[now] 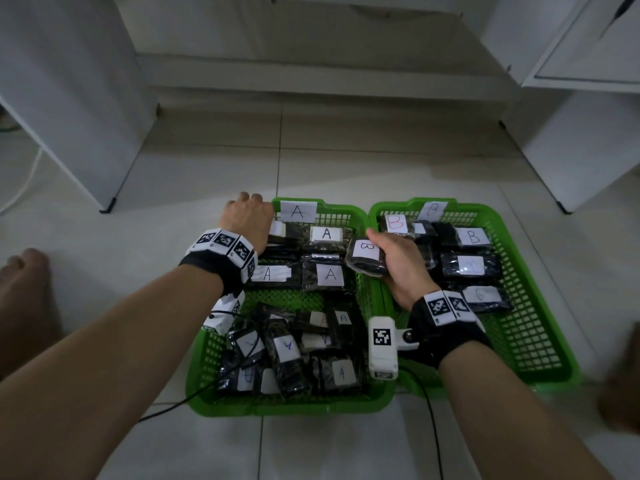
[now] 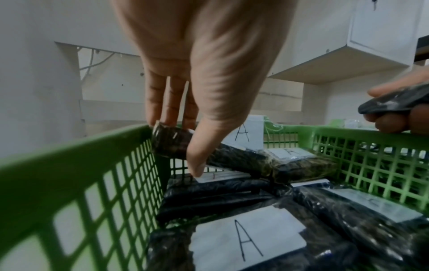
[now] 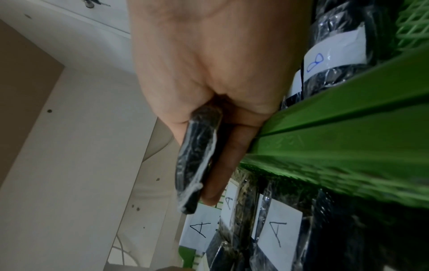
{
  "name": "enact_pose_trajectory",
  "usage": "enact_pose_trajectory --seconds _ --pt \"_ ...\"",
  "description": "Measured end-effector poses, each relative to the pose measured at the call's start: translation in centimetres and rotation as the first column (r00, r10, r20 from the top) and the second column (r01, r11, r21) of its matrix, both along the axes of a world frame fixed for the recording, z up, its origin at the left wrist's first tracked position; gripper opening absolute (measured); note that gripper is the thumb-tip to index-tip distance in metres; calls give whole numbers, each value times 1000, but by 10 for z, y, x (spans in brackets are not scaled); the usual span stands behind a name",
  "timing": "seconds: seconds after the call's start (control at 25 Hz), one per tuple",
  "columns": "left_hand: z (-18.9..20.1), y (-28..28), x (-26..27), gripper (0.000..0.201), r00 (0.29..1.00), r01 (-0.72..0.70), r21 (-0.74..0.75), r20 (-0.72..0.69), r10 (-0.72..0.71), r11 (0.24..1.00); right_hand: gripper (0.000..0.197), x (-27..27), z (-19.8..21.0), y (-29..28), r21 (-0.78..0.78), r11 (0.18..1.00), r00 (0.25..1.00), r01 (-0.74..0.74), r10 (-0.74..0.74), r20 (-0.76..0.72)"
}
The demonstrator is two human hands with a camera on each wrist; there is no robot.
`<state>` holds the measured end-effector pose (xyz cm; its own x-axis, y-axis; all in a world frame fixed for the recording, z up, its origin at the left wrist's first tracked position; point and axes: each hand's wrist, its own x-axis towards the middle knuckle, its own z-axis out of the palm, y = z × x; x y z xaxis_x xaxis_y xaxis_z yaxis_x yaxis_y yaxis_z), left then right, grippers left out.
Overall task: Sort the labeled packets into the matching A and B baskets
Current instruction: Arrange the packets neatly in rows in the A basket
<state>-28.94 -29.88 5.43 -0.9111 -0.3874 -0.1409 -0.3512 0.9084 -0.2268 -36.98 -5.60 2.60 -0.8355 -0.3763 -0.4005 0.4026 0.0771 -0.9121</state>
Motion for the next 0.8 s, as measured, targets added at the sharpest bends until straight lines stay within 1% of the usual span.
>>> enact_pose_trajectory --seconds 0.08,0.16,0.2,0.24,0.32,0.4,0.48,0.56,0.64,0.8 --pt "1 1 1 39 1000 15 14 -13 -15 1000 24 1 1 -3 11 1000 1000 19 -19 -1" --pt "-2 5 2 48 998 13 -9 -55 -13 1000 14 2 3 -3 -13 999 999 35 -34 22" --pt "-4 8 2 48 998 4 18 -65 -3 1000 10 2 4 -3 -36 999 999 33 -32 34" --pt "-6 12 2 45 998 -3 67 -58 7 998 10 2 4 -2 -58 998 999 21 -19 38" --pt "-7 15 1 33 1000 -27 151 7 26 988 17 3 5 1 -83 996 999 -25 28 39" --pt "-6 12 -2 26 999 -13 159 50 6 987 22 4 8 1 -73 996 998 -54 55 18" --pt "-5 7 -2 28 999 -10 135 43 4 991 23 6 10 0 -43 997 997 -70 68 -27" --pt "-12 0 0 35 999 -27 107 24 25 994 23 9 9 0 -22 997 995 -79 78 -56" --pt "-19 -4 0 37 999 -19 80 29 17 997 23 8 6 1 -14 996 995 -86 85 -58" --pt "-24 -5 1 38 999 -3 98 41 -1 995 24 7 4 3 -19 997 996 -80 79 -51"
